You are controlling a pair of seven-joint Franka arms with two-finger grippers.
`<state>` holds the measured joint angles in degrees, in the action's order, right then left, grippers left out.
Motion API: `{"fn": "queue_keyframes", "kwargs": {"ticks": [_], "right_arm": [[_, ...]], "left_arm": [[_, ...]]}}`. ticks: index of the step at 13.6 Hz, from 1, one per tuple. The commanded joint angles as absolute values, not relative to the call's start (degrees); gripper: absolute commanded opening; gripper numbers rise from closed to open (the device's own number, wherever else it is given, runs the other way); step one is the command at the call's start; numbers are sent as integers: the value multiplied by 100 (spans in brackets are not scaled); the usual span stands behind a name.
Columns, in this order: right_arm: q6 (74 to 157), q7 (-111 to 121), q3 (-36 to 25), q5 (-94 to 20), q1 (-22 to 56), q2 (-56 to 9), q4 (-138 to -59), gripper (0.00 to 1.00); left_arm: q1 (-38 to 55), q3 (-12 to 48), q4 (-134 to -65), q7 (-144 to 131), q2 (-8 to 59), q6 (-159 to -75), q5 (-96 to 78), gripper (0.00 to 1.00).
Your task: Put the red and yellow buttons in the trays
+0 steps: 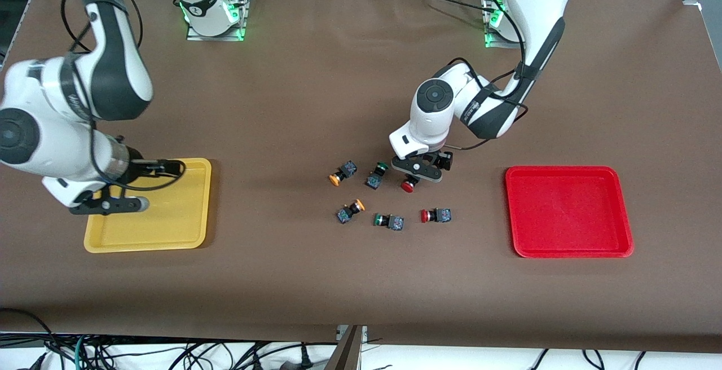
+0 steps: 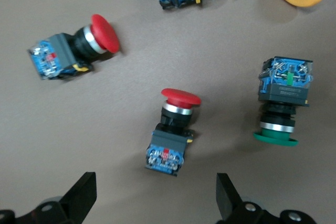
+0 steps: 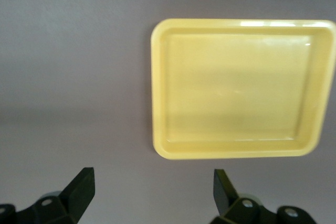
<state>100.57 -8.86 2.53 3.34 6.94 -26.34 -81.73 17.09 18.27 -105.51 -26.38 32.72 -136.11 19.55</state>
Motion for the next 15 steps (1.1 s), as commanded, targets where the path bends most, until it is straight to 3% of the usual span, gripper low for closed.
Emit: {"fn": "queue_keyframes", "kwargs": {"ticks": [1,7,9,11,12,14,15], "right_arm": [[10378,-1711,255,177,1001,-2917,-8077,100],[11398,-3056,255,-114,1520,-3506,-8086,100],[11732,-3452,255,-114,1687,-3673,-8086,100],[11970,-3865,255,-114,1828,-3814,-8095,100],[12075,-4032,255,-114,1924,-3875,-8095,100],[12312,-4471,255,-114,2082,-4016,-8095,100],[12427,-4717,255,-106,2170,-4078,-8095,100]], "left_arm": [[1617,1811,-10494,-2303,3506,-13947,2083,100],[1617,1811,-10134,-2311,4007,-14115,2329,100],[1617,1811,-10090,-2347,4008,-14107,2329,70],[1617,1811,-10090,-2338,4008,-14106,2329,48],[1617,1811,-10090,-2338,4008,-14106,2329,40],[1643,1802,-10090,-2338,4017,-14106,2329,36],[1644,1802,-10090,-2338,4017,-14106,2329,28]]}}
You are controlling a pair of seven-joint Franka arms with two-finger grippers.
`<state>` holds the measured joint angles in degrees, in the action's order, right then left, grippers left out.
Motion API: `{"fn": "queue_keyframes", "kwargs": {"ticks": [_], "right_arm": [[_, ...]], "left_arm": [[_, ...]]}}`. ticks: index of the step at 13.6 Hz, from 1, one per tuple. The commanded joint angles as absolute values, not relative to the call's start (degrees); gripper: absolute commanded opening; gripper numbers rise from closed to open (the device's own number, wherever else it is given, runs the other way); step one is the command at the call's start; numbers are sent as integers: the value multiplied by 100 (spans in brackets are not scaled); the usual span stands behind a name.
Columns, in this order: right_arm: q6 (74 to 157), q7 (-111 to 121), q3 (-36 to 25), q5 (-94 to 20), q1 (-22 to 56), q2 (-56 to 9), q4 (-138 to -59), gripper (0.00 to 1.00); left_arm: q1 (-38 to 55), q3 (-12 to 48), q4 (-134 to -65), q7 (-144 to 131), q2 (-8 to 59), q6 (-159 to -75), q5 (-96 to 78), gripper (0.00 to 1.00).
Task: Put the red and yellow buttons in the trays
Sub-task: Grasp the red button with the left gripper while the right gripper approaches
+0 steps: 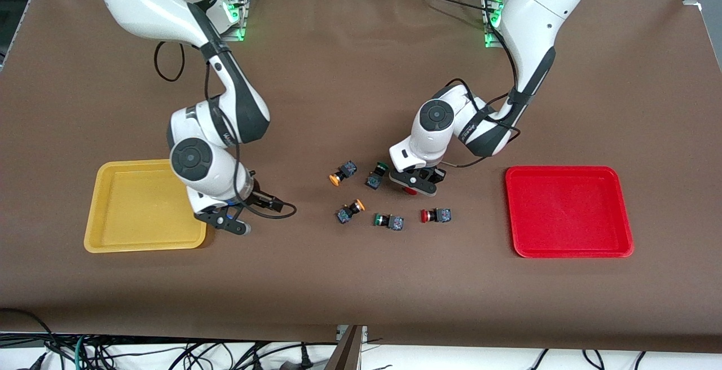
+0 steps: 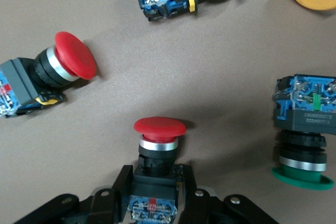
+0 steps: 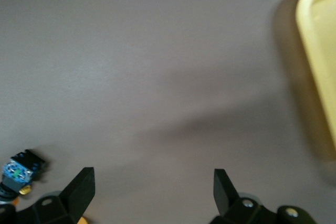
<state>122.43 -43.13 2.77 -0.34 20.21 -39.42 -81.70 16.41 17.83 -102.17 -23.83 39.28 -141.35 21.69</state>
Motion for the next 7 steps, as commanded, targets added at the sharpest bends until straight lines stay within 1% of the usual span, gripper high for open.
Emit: {"fn": "queue_keyframes", "kwargs": {"ticks": [1,4,5,7], "right_arm": [[12558,-4946,255,-105,2267,-4148,-8095,100],[12919,-5579,255,-105,2521,-4333,-8095,100],[12998,-5799,255,-88,2662,-4394,-8095,100],[13043,-6221,255,-79,2891,-4473,-8086,100]], "left_arm": [[1635,1802,-10090,-2347,4017,-14106,2329,23],[1582,1802,-10072,-2373,3947,-14045,2312,22],[1530,1810,-10046,-2382,3781,-13914,2225,22],[1285,1854,-10028,-2365,3281,-13274,1927,22]]}}
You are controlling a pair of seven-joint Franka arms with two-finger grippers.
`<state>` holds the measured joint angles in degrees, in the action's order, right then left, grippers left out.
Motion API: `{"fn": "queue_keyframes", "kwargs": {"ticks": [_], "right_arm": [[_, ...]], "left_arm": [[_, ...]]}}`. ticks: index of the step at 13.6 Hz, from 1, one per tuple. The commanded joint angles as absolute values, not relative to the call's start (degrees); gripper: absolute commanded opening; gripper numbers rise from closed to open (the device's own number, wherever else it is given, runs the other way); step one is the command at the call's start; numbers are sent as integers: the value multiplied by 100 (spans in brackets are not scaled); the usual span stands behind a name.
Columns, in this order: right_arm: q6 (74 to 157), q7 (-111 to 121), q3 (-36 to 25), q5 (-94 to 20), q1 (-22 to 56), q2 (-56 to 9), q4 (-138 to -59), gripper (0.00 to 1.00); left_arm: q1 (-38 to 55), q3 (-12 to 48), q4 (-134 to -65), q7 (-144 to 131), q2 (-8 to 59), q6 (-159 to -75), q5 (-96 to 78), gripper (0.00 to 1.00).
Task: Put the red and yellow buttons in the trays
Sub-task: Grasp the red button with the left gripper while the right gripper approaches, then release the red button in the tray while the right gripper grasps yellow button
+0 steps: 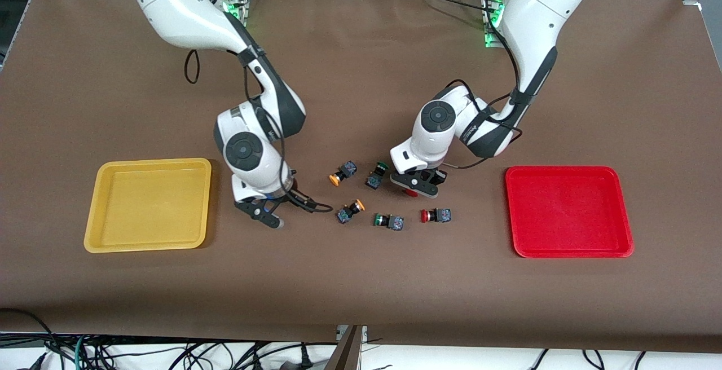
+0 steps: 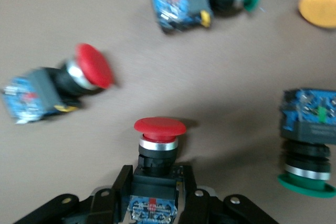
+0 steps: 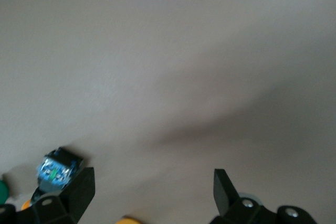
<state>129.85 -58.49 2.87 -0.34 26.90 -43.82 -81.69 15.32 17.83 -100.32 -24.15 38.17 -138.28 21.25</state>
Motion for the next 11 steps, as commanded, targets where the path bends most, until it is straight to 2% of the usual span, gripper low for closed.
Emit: {"fn": "queue_keyframes", "kwargs": {"ticks": [1,5,11], "right_arm": [[13043,-6423,255,-88,2970,-4482,-8086,100],[13034,-7013,255,-88,3322,-4509,-8086,100],[13043,-7822,237,-17,3682,-4737,-8086,100]], "left_arm": [[1161,1863,-10037,-2338,3043,-13115,1725,22],[696,1863,-10037,-2224,2471,-12622,1206,22],[-946,1854,-10037,-1917,2329,-12287,589,22]]}}
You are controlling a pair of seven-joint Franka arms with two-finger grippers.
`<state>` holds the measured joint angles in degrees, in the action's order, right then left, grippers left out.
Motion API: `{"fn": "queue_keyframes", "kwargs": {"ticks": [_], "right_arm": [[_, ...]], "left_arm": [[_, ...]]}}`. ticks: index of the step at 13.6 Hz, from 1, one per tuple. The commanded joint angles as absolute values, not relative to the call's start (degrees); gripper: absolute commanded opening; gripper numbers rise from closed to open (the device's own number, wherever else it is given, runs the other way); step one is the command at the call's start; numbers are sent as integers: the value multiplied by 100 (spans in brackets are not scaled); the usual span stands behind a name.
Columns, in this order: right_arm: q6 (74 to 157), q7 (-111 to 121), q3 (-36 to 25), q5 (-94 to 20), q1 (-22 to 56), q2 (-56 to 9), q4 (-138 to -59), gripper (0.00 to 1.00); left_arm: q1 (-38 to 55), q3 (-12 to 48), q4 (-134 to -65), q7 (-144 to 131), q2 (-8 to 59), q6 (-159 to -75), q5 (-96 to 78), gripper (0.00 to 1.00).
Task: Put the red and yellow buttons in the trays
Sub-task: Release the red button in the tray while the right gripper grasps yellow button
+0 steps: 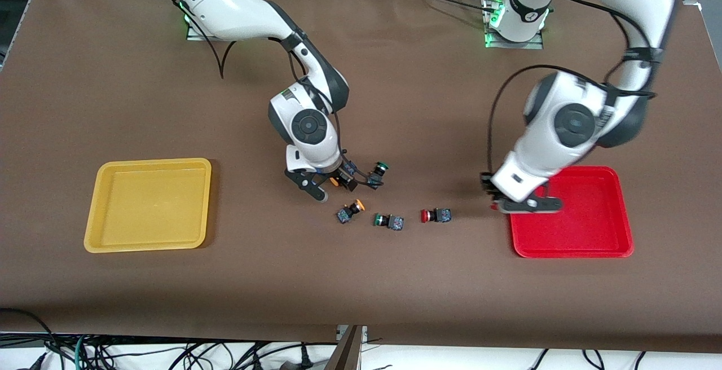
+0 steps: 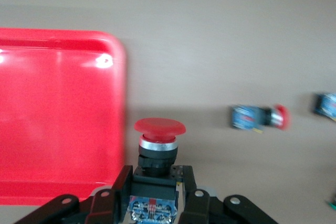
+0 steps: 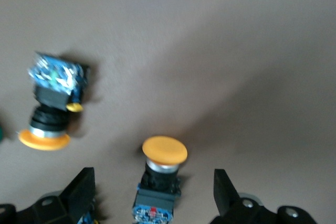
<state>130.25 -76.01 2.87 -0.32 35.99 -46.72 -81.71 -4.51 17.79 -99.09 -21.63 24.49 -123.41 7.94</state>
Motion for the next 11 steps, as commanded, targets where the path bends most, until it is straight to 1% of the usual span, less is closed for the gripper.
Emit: {"fn": "queue_keyframes", "kwargs": {"ticks": [1,4,6,8,11], "right_arm": [[13043,-7927,237,-35,3683,-4772,-8077,100],[13043,-8051,237,-9,3797,-4808,-8077,100],[13052,-8138,237,-9,3832,-4834,-8077,100],[13113,-8139,237,-9,3858,-4851,-8077,100],[13148,-8139,237,-9,3885,-4904,-8077,100]], "left_arm": [[-1202,1854,-10037,-1820,2347,-12287,589,22],[-1748,1846,-10046,-1056,2600,-12296,589,26],[-1767,1837,-10037,-1020,2951,-12436,641,26],[-1767,1819,-10072,-1028,3285,-12796,676,26],[-1697,1793,-10107,-1089,3603,-13086,703,28]]}}
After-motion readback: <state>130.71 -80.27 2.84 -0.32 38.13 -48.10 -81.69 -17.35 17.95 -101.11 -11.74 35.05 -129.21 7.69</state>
